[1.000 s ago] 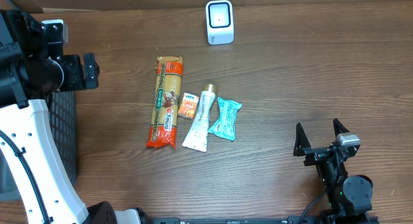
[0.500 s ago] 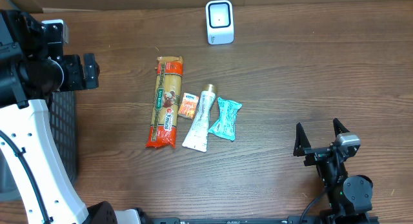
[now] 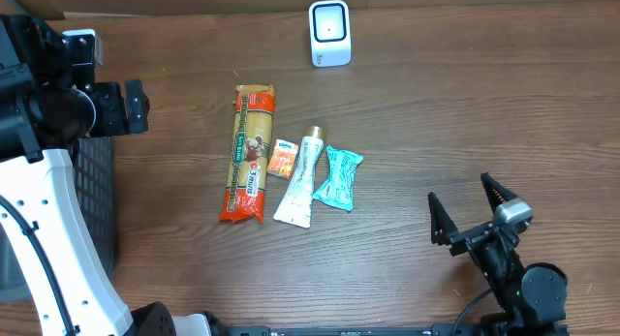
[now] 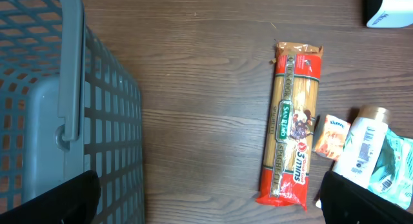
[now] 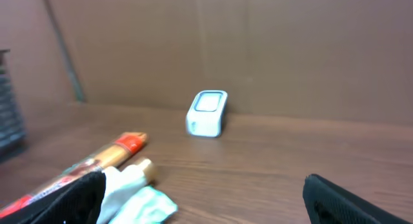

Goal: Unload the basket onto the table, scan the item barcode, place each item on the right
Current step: 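Reach the right gripper down to the mint-green packet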

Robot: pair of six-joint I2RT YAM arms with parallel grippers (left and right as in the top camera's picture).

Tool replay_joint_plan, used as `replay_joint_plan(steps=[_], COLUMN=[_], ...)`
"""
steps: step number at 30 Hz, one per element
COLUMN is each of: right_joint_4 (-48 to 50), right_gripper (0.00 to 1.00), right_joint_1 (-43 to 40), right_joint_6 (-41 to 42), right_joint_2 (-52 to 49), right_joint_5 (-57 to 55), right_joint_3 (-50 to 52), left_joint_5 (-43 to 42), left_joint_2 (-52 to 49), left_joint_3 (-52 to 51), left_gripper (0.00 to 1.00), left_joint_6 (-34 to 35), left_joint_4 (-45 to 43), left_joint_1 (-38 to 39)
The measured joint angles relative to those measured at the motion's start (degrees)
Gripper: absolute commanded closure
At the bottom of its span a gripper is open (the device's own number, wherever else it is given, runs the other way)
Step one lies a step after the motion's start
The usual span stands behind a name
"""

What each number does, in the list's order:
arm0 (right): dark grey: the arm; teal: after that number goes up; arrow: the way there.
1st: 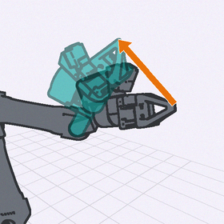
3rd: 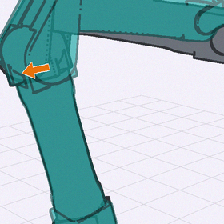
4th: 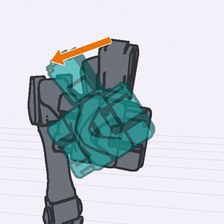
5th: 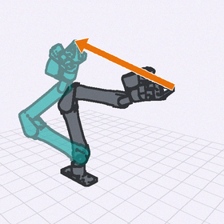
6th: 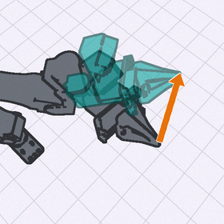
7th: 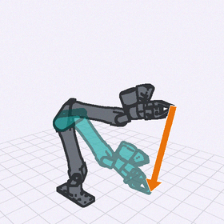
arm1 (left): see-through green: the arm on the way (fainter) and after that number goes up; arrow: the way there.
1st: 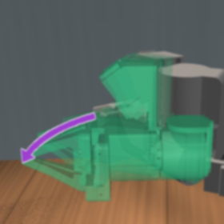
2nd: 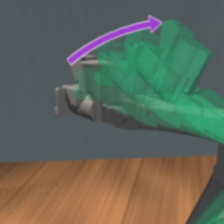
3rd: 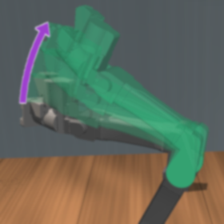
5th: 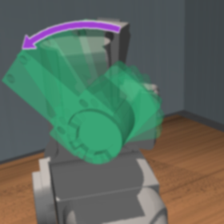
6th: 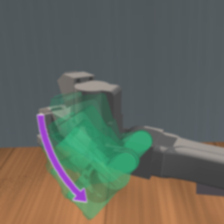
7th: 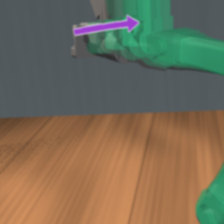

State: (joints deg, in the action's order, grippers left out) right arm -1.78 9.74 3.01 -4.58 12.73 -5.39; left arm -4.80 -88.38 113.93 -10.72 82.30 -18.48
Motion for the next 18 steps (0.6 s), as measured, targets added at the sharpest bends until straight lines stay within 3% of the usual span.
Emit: replay_joint_plan(steps=[7,10,15,18], right_joint_4=[-14.9,-24.9,-50.6,-58.0], right_gripper=[0.00,0.00,0.00,0.00], right_joint_1=[0.0,0.0,0.3,0.9], right_joint_6=[0.0,0.0,-0.3,-0.9], right_joint_2=[-19.5,-32.0,-54.8,-67.1], right_joint_5=[7.7,10.9,14.1,14.9], right_joint_3=[-25.0,-38.9,-62.7,-73.4], left_joint_5=[-0.2,-0.2,-0.4,-0.4], left_joint_2=[0.0,0.0,0.0,0.0], left_joint_3=[0.0,0.0,-0.1,-0.1], left_gripper=[0.00,0.00,0.01,0.00], left_joint_6=[0.0,0.0,0.0,0.0], left_joint_4=[0.0,0.0,0.0,0.0], left_joint_1=[0.0,0.0,0.0,0.0])
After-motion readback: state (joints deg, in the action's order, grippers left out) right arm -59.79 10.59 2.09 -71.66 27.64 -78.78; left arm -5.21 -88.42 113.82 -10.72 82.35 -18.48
